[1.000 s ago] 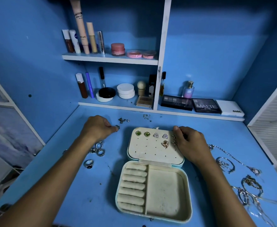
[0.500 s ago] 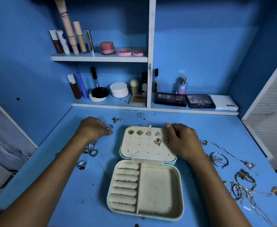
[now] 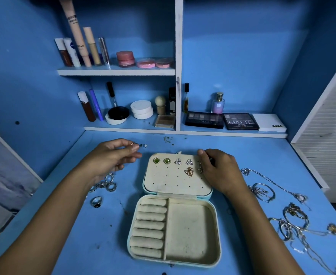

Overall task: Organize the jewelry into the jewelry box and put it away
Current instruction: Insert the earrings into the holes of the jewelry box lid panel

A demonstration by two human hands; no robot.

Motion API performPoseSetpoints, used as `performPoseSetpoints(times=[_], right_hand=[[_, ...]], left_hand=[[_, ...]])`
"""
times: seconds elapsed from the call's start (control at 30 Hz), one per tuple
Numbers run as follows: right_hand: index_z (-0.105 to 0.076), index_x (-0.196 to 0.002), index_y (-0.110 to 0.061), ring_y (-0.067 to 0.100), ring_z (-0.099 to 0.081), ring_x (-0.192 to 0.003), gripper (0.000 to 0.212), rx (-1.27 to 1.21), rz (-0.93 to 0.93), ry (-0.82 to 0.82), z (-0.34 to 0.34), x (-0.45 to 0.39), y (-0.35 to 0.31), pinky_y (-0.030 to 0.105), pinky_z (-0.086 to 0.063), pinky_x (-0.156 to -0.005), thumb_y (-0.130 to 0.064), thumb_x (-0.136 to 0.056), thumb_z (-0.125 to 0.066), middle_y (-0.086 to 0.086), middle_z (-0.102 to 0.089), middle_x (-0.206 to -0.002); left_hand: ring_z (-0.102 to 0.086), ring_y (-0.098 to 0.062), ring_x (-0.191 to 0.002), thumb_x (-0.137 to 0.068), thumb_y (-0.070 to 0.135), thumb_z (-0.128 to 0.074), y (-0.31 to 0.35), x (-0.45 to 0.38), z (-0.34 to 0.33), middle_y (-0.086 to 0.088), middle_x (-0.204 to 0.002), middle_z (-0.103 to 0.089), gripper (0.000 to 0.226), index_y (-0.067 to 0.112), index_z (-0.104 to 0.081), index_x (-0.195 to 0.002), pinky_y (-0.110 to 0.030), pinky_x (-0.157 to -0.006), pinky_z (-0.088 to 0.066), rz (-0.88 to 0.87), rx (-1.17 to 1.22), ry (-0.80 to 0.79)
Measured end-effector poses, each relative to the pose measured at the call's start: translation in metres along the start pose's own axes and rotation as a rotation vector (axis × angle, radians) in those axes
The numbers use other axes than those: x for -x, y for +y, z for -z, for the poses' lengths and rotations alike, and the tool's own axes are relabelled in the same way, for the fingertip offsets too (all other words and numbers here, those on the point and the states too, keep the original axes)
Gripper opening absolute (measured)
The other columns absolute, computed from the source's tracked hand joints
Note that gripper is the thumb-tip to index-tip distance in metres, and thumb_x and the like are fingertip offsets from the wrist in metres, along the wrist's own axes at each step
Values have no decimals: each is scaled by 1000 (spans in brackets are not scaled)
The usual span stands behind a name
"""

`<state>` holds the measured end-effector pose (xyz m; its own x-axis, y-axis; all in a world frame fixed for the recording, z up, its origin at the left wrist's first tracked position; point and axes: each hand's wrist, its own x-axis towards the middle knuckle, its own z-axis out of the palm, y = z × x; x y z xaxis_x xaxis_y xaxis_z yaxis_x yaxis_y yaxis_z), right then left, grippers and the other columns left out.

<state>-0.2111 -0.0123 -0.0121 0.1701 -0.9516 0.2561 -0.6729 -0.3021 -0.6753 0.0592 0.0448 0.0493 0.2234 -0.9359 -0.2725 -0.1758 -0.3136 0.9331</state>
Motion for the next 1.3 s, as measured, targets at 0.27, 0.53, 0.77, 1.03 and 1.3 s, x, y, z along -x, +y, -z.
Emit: performPoseSetpoints(times=[0.27, 0.53, 0.77, 1.03, 1.3], right_hand=[[-40, -59, -33, 6, -46, -62, 44, -11, 2, -7, 1, 1, 0, 17, -32, -56, -38, -102, -48, -8, -48, -62], [-41, -59, -31, 6, -47, -62, 45, -21, -12, -9, 2, 2, 0, 18, -34, -56, -38, -103, -48, -7, -49, -62], [-54, -67, -23, 17, -53, -67, 39, -34, -16, -14, 0, 2, 2, 31, -36, -60, -38, -102, -49, -2, -57, -65], [-46, -62, -29, 8, -49, -64, 41, -38, -26, -13, 0, 2, 2, 30, -33, -58, -39, -102, -49, -6, -53, -64], [-53, -69, -28, 11, -52, -66, 36, -49, -34, -24, 1, 2, 2, 29, -34, -61, -40, -102, -48, -4, -58, -67]], left_hand=[[-65, -7, -66, -48, 54, -90, 4, 21, -13, -5, -85, -75, 46, 26, -79, -82, -17, -57, -48, -16, 236, -184], [-65, -7, -67, -73, 26, -66, 8, 45, -37, -7, -85, -74, 28, 9, -75, -93, -17, -58, -52, -9, 297, -278], [-70, -4, -96, -68, 32, -75, 6, 60, -47, 10, -98, -76, 25, 24, -79, -91, -17, -83, -53, -322, -100, -111], [-68, 1, -100, -92, 13, -67, -13, 52, -58, 18, -99, -75, 19, 28, -76, -100, -14, -89, -50, -382, -214, -86], [-69, -2, -91, -90, 15, -70, -16, 41, -64, 23, -95, -74, 23, 37, -74, -95, -23, -90, -53, -420, -375, -83]])
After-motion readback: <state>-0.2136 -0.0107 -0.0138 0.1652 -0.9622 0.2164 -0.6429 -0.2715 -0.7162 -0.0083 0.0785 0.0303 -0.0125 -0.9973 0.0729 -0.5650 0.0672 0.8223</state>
